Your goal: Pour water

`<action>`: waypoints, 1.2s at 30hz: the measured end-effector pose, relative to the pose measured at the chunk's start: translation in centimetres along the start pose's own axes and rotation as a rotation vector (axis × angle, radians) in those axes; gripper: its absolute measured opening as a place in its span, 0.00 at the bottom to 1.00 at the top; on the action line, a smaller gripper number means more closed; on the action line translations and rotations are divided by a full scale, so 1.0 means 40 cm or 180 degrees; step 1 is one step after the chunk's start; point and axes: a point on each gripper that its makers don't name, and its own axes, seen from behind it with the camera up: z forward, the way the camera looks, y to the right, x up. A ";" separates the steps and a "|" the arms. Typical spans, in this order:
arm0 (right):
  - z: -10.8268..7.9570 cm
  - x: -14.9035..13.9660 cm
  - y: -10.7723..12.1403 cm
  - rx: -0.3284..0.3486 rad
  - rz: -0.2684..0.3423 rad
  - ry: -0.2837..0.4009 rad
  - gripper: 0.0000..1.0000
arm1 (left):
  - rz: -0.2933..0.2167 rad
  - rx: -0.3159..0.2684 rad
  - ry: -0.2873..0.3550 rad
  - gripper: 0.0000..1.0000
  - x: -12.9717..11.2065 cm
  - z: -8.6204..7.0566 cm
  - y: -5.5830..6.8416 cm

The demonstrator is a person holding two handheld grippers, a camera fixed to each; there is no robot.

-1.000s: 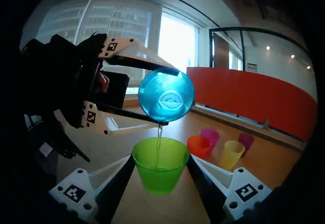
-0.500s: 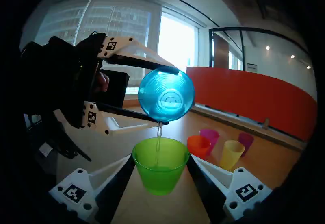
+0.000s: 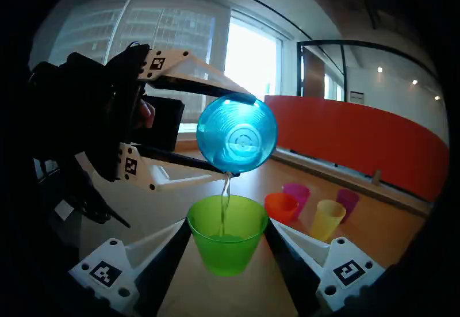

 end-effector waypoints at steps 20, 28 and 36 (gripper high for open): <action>-0.001 0.000 -0.001 -0.0006 -0.0008 0.0007 0.93 | 0.0161 0.0016 0.0035 0.87 0.016 0.011 -0.007; -0.003 0.000 0.003 -0.0021 -0.0002 0.0010 0.93 | 0.0220 0.0032 0.0037 0.87 0.015 0.019 -0.018; -0.005 0.000 0.006 -0.0028 -0.0006 0.0007 0.93 | 0.0268 0.0030 0.0036 0.87 0.014 0.021 -0.026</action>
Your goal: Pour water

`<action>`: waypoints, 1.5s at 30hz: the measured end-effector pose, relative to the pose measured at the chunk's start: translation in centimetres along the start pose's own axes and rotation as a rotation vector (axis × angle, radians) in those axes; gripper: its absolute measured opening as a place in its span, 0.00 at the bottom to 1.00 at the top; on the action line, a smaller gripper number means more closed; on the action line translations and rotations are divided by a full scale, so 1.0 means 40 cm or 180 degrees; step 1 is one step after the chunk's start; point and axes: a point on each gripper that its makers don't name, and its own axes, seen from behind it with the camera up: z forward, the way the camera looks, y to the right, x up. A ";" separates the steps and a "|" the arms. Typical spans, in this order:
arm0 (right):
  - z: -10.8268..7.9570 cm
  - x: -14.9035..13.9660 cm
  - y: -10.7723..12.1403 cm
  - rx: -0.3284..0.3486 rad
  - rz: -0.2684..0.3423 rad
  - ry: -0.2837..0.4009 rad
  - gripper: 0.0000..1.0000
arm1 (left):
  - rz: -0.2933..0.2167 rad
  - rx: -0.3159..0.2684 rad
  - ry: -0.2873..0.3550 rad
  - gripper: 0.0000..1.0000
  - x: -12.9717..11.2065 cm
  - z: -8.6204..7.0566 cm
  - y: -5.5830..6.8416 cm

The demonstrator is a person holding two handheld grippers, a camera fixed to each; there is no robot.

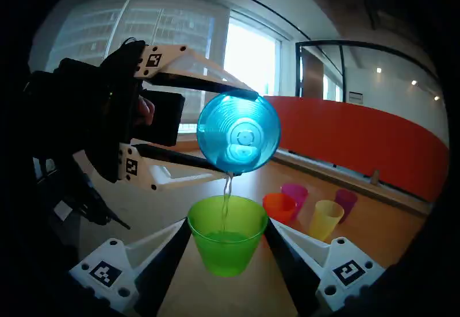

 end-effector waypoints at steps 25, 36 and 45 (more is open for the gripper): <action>-0.001 0.000 0.002 -0.0016 0.0004 0.0006 0.93 | 0.0178 0.0028 0.0009 0.87 0.012 -0.013 -0.027; -0.002 -0.001 0.002 -0.0015 0.0010 0.0010 0.93 | 0.0255 0.0025 0.0017 0.87 0.018 -0.016 -0.033; -0.003 0.000 0.003 -0.0019 0.0010 0.0014 0.92 | 0.0281 0.0029 0.0038 0.87 0.021 -0.013 -0.037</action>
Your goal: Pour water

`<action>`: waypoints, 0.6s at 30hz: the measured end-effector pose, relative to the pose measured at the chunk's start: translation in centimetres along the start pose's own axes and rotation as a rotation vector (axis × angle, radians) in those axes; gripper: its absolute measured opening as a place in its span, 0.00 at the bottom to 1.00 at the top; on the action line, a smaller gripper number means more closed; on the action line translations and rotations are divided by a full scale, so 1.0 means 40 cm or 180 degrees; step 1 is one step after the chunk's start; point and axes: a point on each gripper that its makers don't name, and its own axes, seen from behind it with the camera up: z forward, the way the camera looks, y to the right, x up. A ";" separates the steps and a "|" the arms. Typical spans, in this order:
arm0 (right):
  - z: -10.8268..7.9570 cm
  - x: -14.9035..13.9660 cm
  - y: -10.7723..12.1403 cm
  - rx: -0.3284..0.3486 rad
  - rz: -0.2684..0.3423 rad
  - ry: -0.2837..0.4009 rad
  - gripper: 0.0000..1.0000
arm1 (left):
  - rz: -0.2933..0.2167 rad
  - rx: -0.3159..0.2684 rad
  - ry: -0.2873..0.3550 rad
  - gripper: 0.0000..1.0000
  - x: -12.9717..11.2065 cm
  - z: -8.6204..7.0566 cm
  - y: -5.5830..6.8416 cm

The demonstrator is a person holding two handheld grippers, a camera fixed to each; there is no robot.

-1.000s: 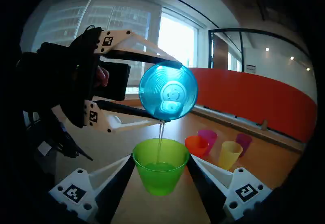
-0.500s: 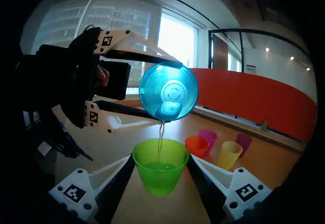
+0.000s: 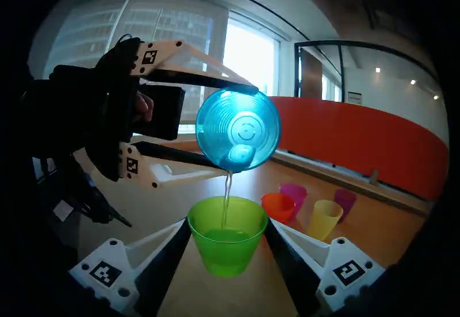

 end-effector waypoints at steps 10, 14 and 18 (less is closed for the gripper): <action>-0.001 0.000 0.003 -0.0004 0.0000 0.0004 0.93 | 0.0061 -0.0005 0.0006 0.87 -0.001 -0.004 0.004; 0.000 0.002 0.002 -0.0002 0.0003 0.0010 0.93 | 0.0095 0.0002 0.0007 0.87 -0.001 -0.002 0.002; 0.001 0.004 0.000 0.0002 -0.0004 0.0015 0.93 | 0.0130 0.0005 0.0010 0.87 -0.002 0.001 -0.001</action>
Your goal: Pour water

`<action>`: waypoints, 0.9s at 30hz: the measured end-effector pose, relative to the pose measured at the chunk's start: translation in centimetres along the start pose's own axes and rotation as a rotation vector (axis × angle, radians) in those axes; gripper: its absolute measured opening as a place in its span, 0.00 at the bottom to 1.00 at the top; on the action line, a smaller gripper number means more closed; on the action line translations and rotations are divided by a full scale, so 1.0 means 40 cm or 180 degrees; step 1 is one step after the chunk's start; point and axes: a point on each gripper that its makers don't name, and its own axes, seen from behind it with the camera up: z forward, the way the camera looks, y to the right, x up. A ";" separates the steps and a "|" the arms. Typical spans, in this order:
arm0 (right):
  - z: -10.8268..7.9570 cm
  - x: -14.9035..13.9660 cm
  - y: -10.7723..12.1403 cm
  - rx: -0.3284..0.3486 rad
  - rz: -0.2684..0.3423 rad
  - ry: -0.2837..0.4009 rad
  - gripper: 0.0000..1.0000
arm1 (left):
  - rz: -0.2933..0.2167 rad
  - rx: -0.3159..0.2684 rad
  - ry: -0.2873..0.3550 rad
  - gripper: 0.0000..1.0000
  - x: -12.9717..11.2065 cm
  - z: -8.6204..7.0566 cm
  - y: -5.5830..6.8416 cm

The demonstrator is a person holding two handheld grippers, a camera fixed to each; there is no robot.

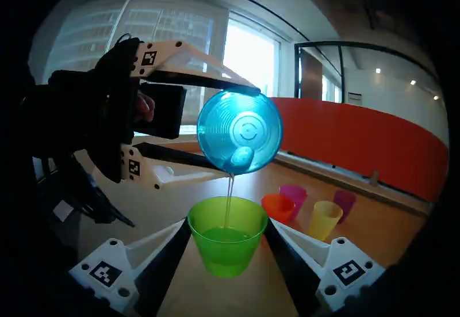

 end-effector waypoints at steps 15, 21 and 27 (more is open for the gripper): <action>-0.005 0.003 -0.002 0.0004 -0.0011 0.0008 0.93 | 0.0096 -0.0025 -0.0012 0.87 -0.001 0.000 0.003; -0.007 0.003 0.001 -0.0008 -0.0015 0.0006 0.92 | 0.0137 0.0005 -0.0009 0.87 0.001 0.002 -0.005; -0.009 0.005 0.001 -0.0011 -0.0016 0.0011 0.93 | 0.0164 0.0003 -0.0006 0.87 0.003 0.000 0.003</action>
